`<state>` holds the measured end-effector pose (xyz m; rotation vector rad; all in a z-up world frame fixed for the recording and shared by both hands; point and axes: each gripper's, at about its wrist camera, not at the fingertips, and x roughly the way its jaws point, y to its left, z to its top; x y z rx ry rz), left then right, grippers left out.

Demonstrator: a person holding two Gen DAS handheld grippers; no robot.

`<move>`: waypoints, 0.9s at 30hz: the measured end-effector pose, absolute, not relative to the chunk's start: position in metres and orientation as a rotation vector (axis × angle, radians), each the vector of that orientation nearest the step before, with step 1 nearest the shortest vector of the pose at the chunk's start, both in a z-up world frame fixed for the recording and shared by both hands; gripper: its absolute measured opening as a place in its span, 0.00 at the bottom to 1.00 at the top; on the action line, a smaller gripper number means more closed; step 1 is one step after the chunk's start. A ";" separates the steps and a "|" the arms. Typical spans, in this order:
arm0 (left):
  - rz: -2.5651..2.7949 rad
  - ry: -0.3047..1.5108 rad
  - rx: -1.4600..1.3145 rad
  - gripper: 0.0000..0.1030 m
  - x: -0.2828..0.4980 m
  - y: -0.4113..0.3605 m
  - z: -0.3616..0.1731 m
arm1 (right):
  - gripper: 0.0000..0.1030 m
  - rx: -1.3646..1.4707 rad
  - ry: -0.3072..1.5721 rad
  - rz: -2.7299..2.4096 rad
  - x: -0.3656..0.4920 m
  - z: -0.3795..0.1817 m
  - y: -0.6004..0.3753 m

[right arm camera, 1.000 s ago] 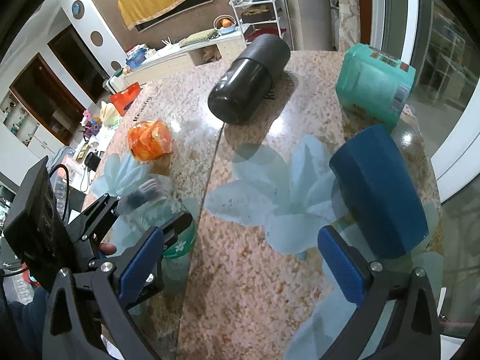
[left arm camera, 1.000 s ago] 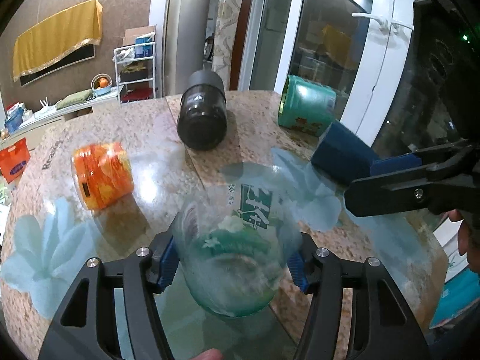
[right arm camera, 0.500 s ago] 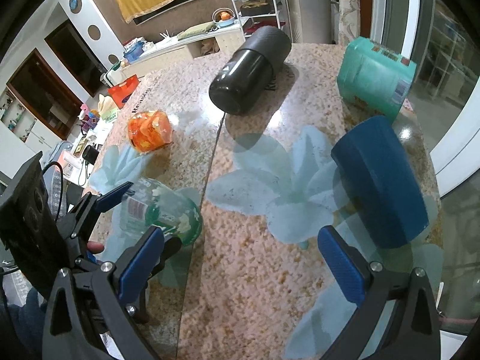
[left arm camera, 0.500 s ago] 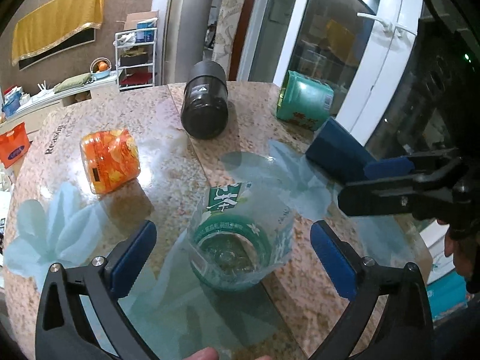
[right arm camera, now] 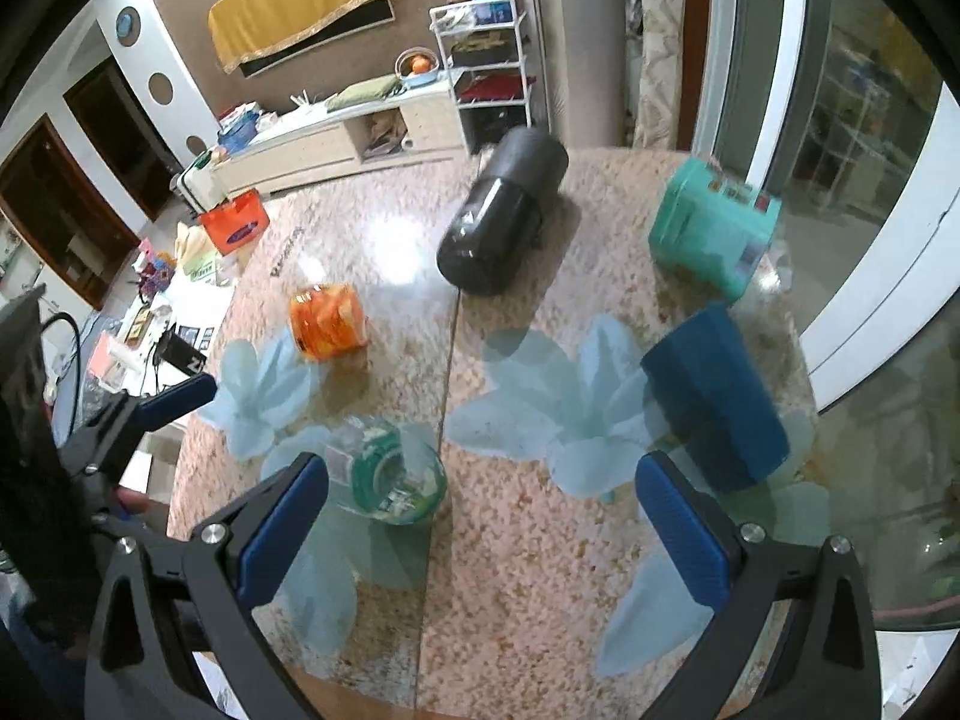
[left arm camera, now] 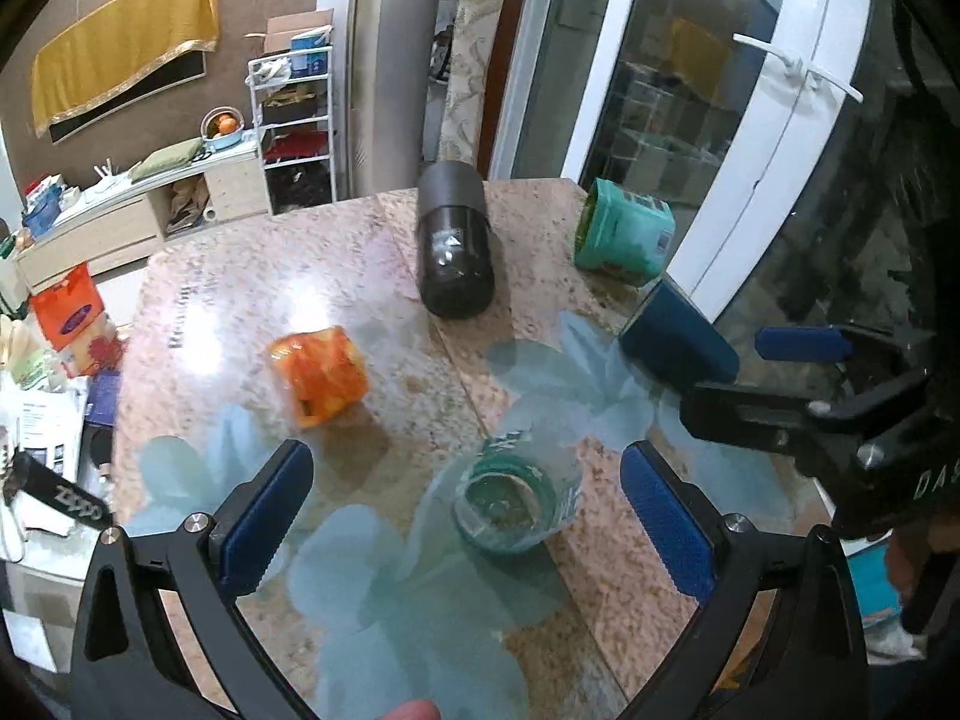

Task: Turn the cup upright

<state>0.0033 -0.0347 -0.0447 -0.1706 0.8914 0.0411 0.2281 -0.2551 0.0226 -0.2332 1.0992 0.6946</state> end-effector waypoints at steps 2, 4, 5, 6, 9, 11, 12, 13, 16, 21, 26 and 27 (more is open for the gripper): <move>0.044 0.920 -0.182 1.00 0.003 -0.028 -0.035 | 1.00 -0.226 1.092 0.687 0.223 0.030 -0.251; 0.043 0.940 -0.183 1.00 0.000 -0.021 -0.025 | 1.00 -0.220 1.082 0.680 0.219 0.035 -0.247; 0.039 0.938 -0.179 1.00 -0.002 -0.018 -0.021 | 1.00 -0.217 1.078 0.677 0.216 0.038 -0.245; 0.037 0.940 -0.172 1.00 -0.004 -0.015 -0.017 | 1.00 -0.215 1.078 0.675 0.214 0.040 -0.242; 0.004 0.958 -0.156 1.00 -0.010 -0.004 -0.006 | 1.00 -0.198 1.076 0.667 0.206 0.046 -0.237; -0.019 0.968 -0.142 1.00 -0.013 0.000 -0.001 | 1.00 -0.197 1.062 0.653 0.200 0.050 -0.234; -0.023 0.969 -0.135 1.00 -0.014 0.002 0.000 | 1.00 -0.194 1.055 0.648 0.198 0.051 -0.233; -0.024 0.969 -0.118 1.00 -0.016 0.005 0.002 | 1.00 -0.188 1.050 0.643 0.196 0.052 -0.232; -0.033 0.981 -0.112 1.00 -0.021 0.013 0.002 | 1.00 -0.183 1.051 0.618 0.189 0.051 -0.228; -0.050 1.019 -0.138 1.00 -0.029 0.026 -0.002 | 1.00 -0.179 1.043 0.578 0.179 0.046 -0.222; -0.026 1.025 -0.140 1.00 -0.037 0.031 0.000 | 1.00 -0.205 1.035 0.507 0.173 0.047 -0.216; -0.016 1.022 -0.138 1.00 -0.039 0.032 0.001 | 1.00 -0.224 1.028 0.494 0.173 0.048 -0.215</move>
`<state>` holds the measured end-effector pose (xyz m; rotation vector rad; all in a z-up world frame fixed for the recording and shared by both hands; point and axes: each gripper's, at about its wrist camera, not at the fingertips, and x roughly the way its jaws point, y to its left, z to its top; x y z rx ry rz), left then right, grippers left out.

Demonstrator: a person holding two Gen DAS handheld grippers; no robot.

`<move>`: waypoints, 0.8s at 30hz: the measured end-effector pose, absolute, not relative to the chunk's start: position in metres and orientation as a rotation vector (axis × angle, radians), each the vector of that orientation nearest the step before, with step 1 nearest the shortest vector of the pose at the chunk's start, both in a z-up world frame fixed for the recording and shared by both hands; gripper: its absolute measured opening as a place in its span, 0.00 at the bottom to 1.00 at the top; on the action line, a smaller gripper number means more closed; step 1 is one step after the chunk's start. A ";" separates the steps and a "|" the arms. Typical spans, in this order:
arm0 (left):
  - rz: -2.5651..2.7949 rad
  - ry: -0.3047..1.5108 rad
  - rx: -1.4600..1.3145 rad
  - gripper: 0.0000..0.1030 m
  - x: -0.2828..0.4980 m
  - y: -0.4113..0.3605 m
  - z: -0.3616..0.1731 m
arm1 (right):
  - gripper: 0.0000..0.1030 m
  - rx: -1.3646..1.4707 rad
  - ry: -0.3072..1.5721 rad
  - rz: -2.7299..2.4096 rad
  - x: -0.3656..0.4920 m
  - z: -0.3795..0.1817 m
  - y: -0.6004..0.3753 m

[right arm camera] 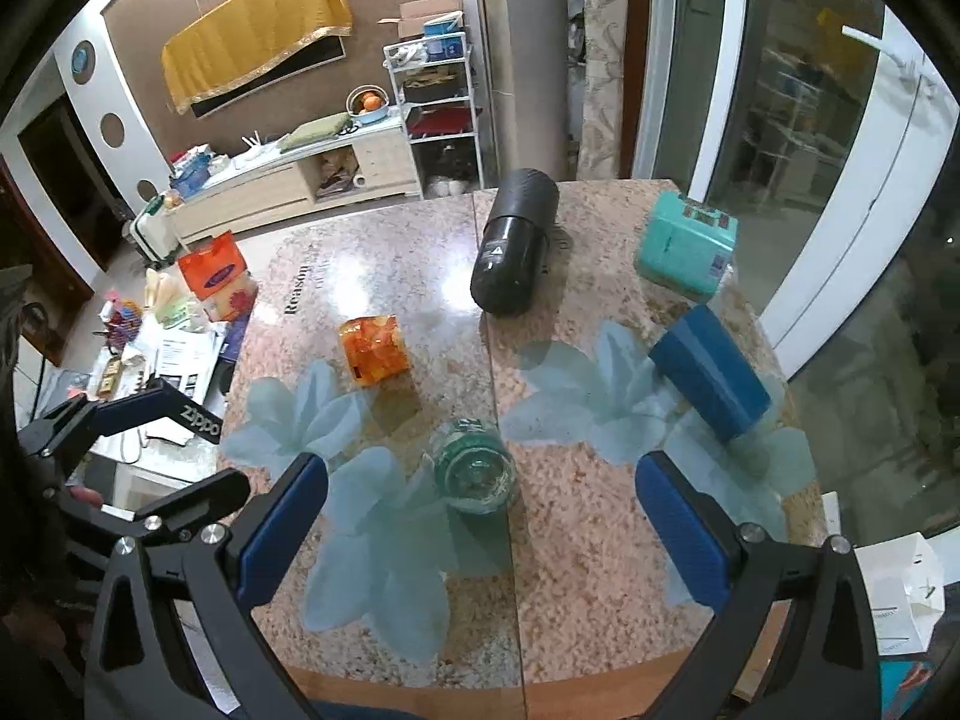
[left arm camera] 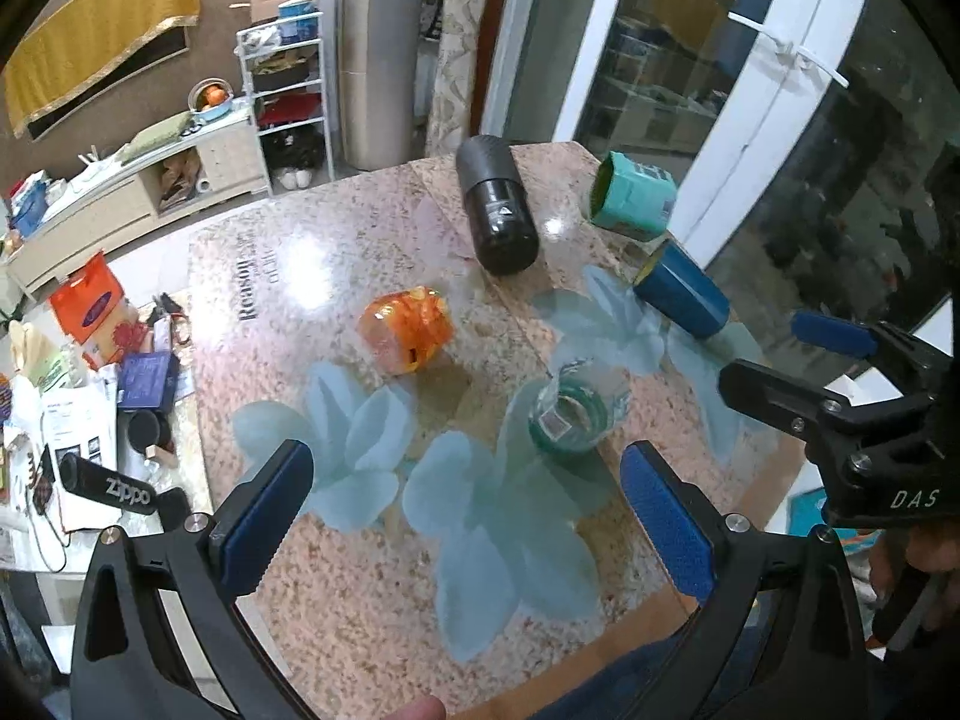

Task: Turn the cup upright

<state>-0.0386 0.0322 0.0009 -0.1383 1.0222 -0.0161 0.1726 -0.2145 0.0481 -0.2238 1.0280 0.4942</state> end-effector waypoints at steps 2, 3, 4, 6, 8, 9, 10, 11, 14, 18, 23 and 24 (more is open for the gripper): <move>-0.010 1.010 -0.129 1.00 -0.041 0.033 0.005 | 1.00 -0.249 1.020 0.494 0.173 0.049 -0.211; -0.008 1.005 -0.128 1.00 -0.041 0.033 0.007 | 1.00 -0.259 1.019 0.494 0.173 0.049 -0.210; -0.006 1.000 -0.127 1.00 -0.042 0.033 0.008 | 1.00 -0.263 1.018 0.494 0.173 0.049 -0.210; -0.005 0.997 -0.127 1.00 -0.041 0.034 0.009 | 1.00 -0.265 1.014 0.504 0.175 0.048 -0.210; -0.003 0.998 -0.134 1.00 -0.040 0.033 0.010 | 1.00 -0.266 1.004 0.509 0.173 0.048 -0.212; 0.000 1.001 -0.135 1.00 -0.039 0.032 0.010 | 1.00 -0.264 1.001 0.510 0.173 0.048 -0.213; 0.004 1.004 -0.132 1.00 -0.038 0.031 0.009 | 1.00 -0.257 1.004 0.512 0.174 0.048 -0.215; 0.008 1.006 -0.125 1.00 -0.038 0.029 0.009 | 1.00 -0.253 1.001 0.512 0.173 0.049 -0.216; 0.006 1.016 -0.112 1.00 -0.036 0.025 0.008 | 1.00 -0.252 0.993 0.503 0.172 0.050 -0.218; 0.010 1.029 -0.114 1.00 -0.035 0.024 0.006 | 1.00 -0.247 0.995 0.504 0.173 0.050 -0.219; 0.009 1.032 -0.110 1.00 -0.034 0.023 0.006 | 1.00 -0.245 0.995 0.504 0.173 0.050 -0.220; 0.010 1.033 -0.110 1.00 -0.034 0.023 0.006 | 1.00 -0.243 0.998 0.506 0.174 0.049 -0.220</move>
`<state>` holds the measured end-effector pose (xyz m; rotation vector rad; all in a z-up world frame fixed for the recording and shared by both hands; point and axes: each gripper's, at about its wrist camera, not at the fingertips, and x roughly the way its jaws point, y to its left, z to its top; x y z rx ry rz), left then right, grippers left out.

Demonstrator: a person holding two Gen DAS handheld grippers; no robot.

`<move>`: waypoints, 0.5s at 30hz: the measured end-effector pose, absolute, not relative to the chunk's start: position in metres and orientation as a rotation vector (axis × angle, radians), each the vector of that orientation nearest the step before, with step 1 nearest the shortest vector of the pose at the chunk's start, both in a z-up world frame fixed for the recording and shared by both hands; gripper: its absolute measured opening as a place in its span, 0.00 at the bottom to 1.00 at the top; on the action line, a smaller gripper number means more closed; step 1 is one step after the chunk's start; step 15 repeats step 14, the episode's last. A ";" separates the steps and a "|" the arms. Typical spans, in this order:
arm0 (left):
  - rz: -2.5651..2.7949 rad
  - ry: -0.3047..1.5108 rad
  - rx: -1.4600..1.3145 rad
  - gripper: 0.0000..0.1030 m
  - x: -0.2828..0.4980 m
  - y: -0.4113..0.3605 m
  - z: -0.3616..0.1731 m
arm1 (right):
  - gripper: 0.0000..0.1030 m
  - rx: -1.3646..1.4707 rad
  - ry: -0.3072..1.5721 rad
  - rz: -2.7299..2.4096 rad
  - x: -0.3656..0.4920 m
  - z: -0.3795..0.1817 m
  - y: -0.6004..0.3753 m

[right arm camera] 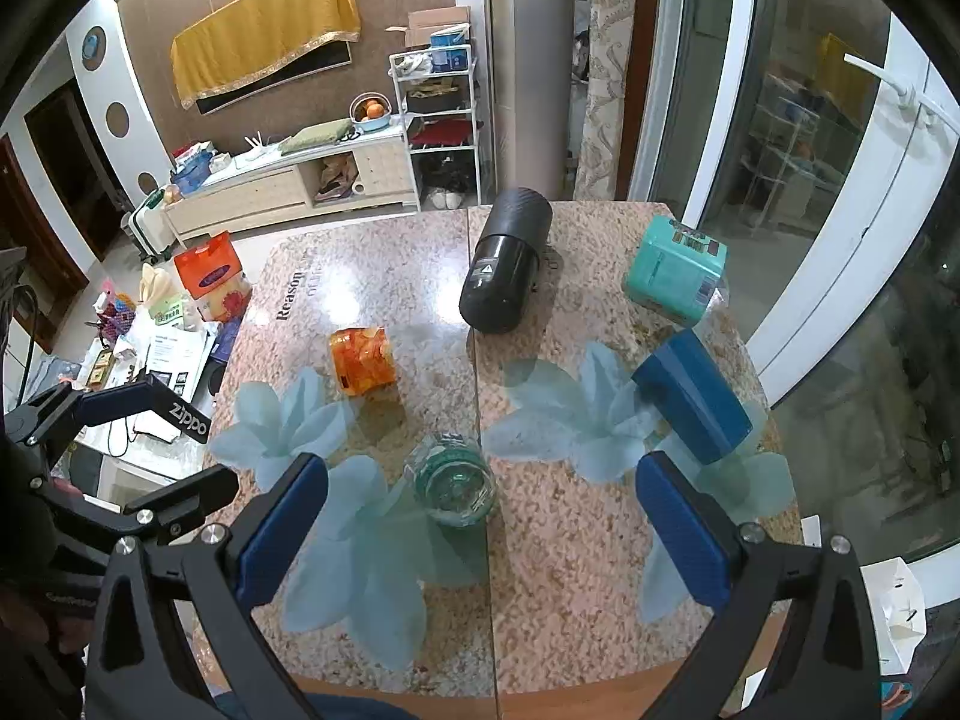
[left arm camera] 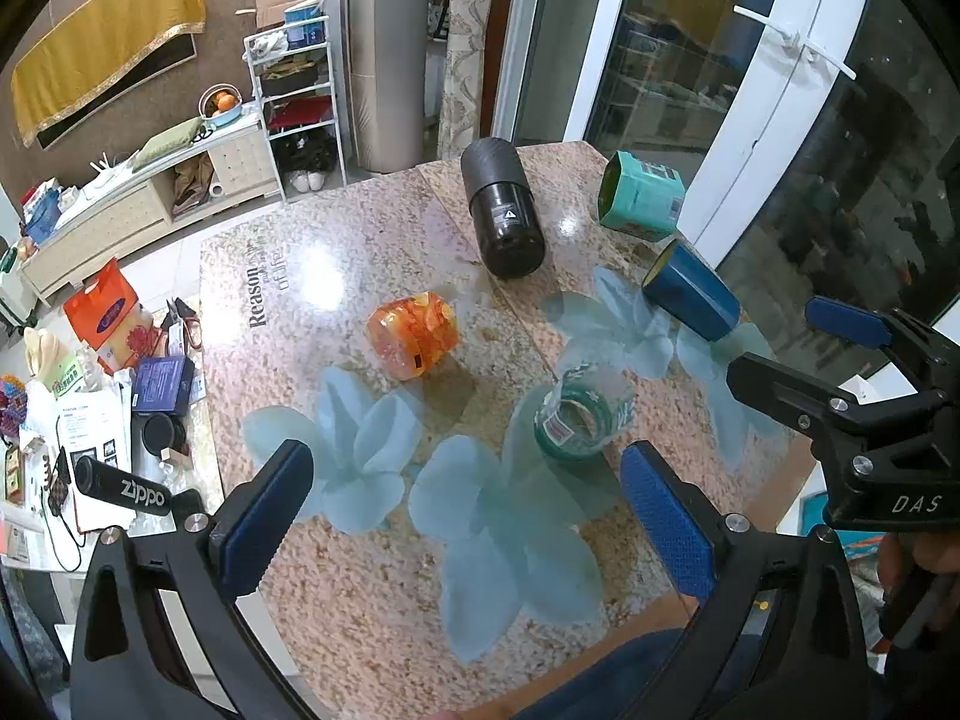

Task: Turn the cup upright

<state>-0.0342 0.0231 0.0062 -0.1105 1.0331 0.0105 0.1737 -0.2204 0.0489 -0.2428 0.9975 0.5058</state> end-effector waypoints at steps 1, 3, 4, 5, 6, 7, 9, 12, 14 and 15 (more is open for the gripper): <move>0.011 1.035 -0.112 1.00 -0.034 0.023 0.006 | 1.00 -0.243 0.997 0.506 0.174 0.050 -0.220; 0.010 1.037 -0.111 1.00 -0.034 0.022 0.006 | 1.00 -0.240 1.000 0.507 0.174 0.050 -0.220; 0.009 1.035 -0.110 1.00 -0.034 0.022 0.006 | 1.00 -0.239 1.001 0.507 0.175 0.050 -0.220; 0.007 1.037 -0.111 1.00 -0.033 0.022 0.005 | 1.00 -0.239 1.001 0.508 0.175 0.051 -0.220; 0.005 1.041 -0.112 1.00 -0.033 0.022 0.005 | 1.00 -0.238 1.002 0.508 0.175 0.051 -0.220; 0.003 1.046 -0.113 1.00 -0.031 0.022 0.004 | 1.00 -0.237 1.006 0.508 0.175 0.050 -0.219; 0.003 1.052 -0.111 1.00 -0.029 0.021 0.002 | 1.00 -0.237 1.008 0.507 0.174 0.050 -0.219; -0.006 1.054 -0.110 1.00 -0.028 0.019 0.001 | 1.00 -0.233 1.010 0.509 0.174 0.050 -0.220; 0.004 1.046 -0.103 1.00 -0.028 0.018 0.000 | 1.00 -0.230 1.010 0.508 0.174 0.049 -0.220; 0.004 1.046 -0.103 1.00 -0.028 0.018 0.000 | 1.00 -0.230 1.010 0.508 0.174 0.049 -0.220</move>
